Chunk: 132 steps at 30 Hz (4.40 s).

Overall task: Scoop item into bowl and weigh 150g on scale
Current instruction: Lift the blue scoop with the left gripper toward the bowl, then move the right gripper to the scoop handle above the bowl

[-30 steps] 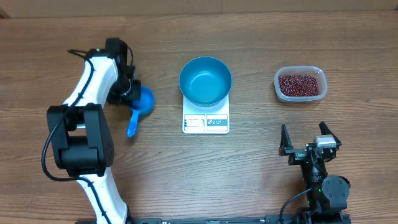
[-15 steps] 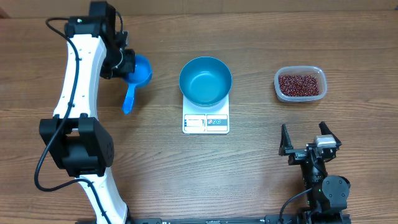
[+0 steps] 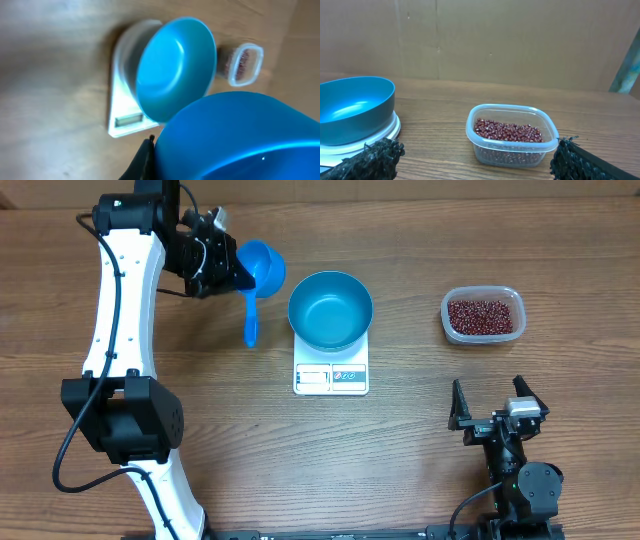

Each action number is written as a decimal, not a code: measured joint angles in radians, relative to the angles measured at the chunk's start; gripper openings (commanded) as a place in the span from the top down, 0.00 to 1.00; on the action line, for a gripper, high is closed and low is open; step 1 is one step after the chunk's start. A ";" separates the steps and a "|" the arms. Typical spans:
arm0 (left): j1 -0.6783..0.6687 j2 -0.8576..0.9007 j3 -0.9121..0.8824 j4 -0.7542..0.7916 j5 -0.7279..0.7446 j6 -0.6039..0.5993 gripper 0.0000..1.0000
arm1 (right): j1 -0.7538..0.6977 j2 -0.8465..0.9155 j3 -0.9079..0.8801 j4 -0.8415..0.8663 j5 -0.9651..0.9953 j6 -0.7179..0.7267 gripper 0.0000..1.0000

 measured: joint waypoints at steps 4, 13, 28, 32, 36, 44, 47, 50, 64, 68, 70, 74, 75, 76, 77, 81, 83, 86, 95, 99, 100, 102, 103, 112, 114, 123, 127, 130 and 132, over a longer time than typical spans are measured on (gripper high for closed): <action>0.000 0.000 0.000 -0.040 0.032 -0.098 0.96 | 0.000 0.000 0.000 0.000 0.000 -0.001 0.00; -0.011 0.000 0.002 -0.123 -0.140 -0.336 0.95 | 0.000 0.000 0.000 0.000 0.000 0.000 0.00; -0.339 -0.041 0.002 -0.194 -0.657 -0.792 0.96 | 0.000 0.000 0.000 0.000 0.000 0.000 0.00; -0.406 -0.058 0.002 -0.194 -0.690 -0.868 0.96 | 0.000 0.000 0.000 0.001 0.000 0.000 0.00; -0.458 -0.059 0.002 -0.194 -0.716 -0.935 0.96 | 0.000 0.000 0.000 0.000 0.000 0.000 0.00; -0.489 -0.059 0.003 -0.196 -0.733 -0.996 0.95 | 0.000 0.000 0.000 0.000 0.000 0.000 0.00; -0.489 -0.059 0.003 -0.203 -0.737 -0.999 0.96 | 0.000 0.000 0.000 0.002 0.000 0.000 0.00; -0.489 -0.059 0.003 -0.201 -0.735 -0.998 0.95 | 0.000 0.000 0.000 0.001 0.000 0.000 0.00; -0.489 -0.059 0.003 -0.170 -0.666 -0.975 0.95 | 0.000 0.000 0.002 0.106 0.003 0.278 0.00; -0.489 -0.059 0.003 -0.167 -0.660 -0.975 0.95 | 0.000 0.001 0.063 -0.005 -0.027 0.397 0.00; -0.489 -0.059 0.003 -0.166 -0.660 -0.975 0.96 | 0.000 0.005 0.120 -0.068 -0.034 0.426 0.00; -0.489 -0.059 0.003 -0.158 -0.659 -0.975 0.96 | 0.000 0.065 0.301 -0.204 -0.044 0.465 0.00; -0.489 -0.059 0.003 -0.155 -0.659 -0.975 0.95 | 0.000 0.092 0.351 -0.234 -0.045 0.470 0.00; -0.489 -0.059 0.004 -0.154 -0.659 -0.976 0.95 | 0.000 0.122 0.402 -0.266 -0.048 0.475 0.00; -0.489 -0.059 0.004 -0.153 -0.659 -0.976 0.96 | 0.000 0.158 0.457 -0.309 -0.049 0.481 0.00; -0.489 -0.059 0.005 -0.151 -0.657 -0.976 0.96 | 0.000 0.347 0.674 -0.492 -0.057 0.513 0.00; -0.489 -0.059 0.005 -0.150 -0.656 -0.977 0.96 | 0.000 0.417 0.742 -0.555 -0.076 0.520 0.00; -0.489 -0.059 0.005 -0.148 -0.656 -0.985 0.96 | 0.000 0.610 0.893 -0.623 -0.168 0.535 0.00; -0.489 -0.059 0.005 -0.092 -0.613 -1.099 0.96 | 0.000 0.905 0.962 -0.367 -0.554 0.579 0.00; -0.489 -0.059 0.005 -0.077 -0.591 -1.159 0.96 | 0.000 0.982 0.962 -0.251 -0.724 0.662 0.00; -0.487 -0.059 0.005 -0.077 -0.586 -1.172 0.96 | 0.000 0.999 0.962 -0.242 -0.752 0.683 0.00; -0.484 -0.059 0.005 -0.076 -0.577 -1.202 0.96 | 0.000 1.041 0.962 -0.240 -0.790 0.737 0.00; -0.481 -0.059 0.005 -0.074 -0.570 -1.216 0.96 | 0.000 1.063 0.962 -0.240 -0.803 0.768 0.00; -0.393 -0.059 0.005 -0.039 -0.459 -1.275 0.96 | 0.000 1.219 0.962 -0.240 -0.839 0.972 0.03; -0.381 -0.059 0.005 -0.034 -0.449 -1.286 0.96 | 0.005 1.231 0.962 -0.240 -0.840 1.004 0.04; -0.400 -0.059 0.005 0.007 -0.435 -1.294 0.96 | 0.080 1.238 0.962 -0.216 -0.798 1.101 0.10; -0.419 -0.059 0.005 0.013 -0.435 -1.294 0.96 | 0.116 1.238 0.962 -0.194 -0.781 1.115 0.12; -0.429 -0.059 0.005 0.028 -0.435 -1.294 0.96 | 0.141 1.238 0.962 -0.187 -0.776 1.114 0.14; -0.440 -0.059 0.005 0.040 -0.435 -1.294 0.96 | 0.161 1.238 0.962 -0.187 -0.773 1.103 0.20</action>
